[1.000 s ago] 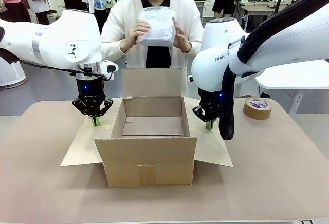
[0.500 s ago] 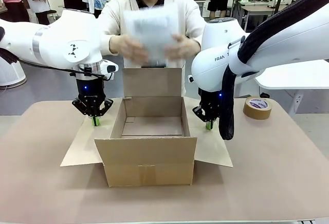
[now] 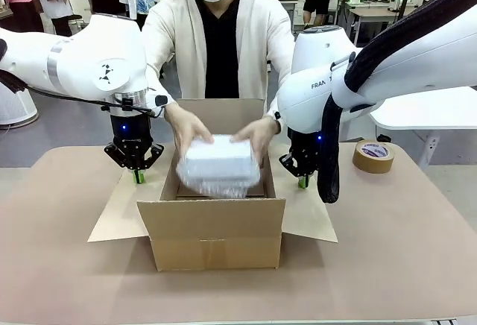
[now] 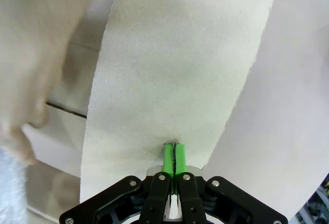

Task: Wrap the clocks to prevent damage.
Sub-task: Once the human has placed the objects inside and stepped back, release both hands from the side flaps of the Package Box.

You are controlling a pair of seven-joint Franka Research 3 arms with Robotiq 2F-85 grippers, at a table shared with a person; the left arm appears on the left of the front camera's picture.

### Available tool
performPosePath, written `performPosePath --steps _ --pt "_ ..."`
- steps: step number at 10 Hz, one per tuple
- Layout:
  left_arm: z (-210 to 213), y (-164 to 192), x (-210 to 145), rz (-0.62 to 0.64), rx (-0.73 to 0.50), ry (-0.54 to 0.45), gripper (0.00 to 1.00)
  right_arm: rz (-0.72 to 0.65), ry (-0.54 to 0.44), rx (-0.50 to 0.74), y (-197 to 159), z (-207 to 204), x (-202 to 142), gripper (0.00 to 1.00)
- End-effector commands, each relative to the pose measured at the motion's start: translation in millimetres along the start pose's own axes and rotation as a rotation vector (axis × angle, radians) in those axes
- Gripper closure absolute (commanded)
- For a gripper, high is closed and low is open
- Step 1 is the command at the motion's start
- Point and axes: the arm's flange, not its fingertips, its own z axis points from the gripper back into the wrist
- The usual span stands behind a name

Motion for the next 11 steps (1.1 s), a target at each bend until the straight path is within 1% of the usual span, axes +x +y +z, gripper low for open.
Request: performPosePath --steps 1,11 --pt "0.1 0.4 0.2 -0.003 0.006 -0.004 1.00 0.001 0.000 -0.002 -0.2 -0.8 -0.1 0.99" --pt "0.1 0.4 0.2 -0.003 0.006 -0.004 1.00 0.001 0.000 -0.002 -0.2 -0.8 -0.1 0.99"
